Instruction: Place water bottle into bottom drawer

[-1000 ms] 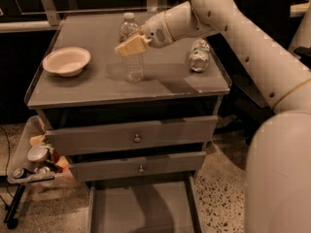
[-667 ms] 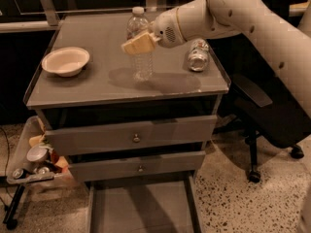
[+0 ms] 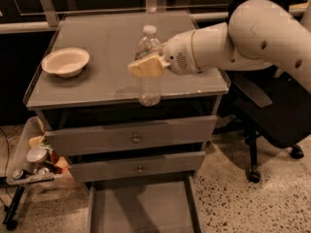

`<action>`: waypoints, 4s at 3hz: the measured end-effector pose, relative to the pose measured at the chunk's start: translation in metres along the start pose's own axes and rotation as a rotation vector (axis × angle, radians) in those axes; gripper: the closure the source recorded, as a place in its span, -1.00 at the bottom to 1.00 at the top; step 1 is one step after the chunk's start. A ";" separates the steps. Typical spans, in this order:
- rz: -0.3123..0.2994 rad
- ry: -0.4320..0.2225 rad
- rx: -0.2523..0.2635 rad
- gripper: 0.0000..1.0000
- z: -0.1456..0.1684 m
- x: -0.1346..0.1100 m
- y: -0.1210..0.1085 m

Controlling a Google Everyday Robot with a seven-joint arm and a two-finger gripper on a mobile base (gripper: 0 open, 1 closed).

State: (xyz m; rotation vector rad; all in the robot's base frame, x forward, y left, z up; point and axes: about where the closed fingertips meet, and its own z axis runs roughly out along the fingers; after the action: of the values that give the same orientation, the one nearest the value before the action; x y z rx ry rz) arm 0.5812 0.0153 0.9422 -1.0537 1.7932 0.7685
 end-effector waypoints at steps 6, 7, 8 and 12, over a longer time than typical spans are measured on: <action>0.343 0.046 0.168 1.00 -0.018 0.166 0.127; 0.341 0.045 0.168 1.00 -0.018 0.166 0.126; 0.354 0.032 0.181 1.00 -0.011 0.176 0.129; 0.336 0.009 0.273 1.00 0.059 0.327 0.080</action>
Offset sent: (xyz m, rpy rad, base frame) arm -0.0129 -0.0049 -0.0298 -0.0217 0.0503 -0.0022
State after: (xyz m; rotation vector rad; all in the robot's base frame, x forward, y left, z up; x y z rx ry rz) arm 0.4540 -0.0115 0.6261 -0.5856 2.0435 0.6892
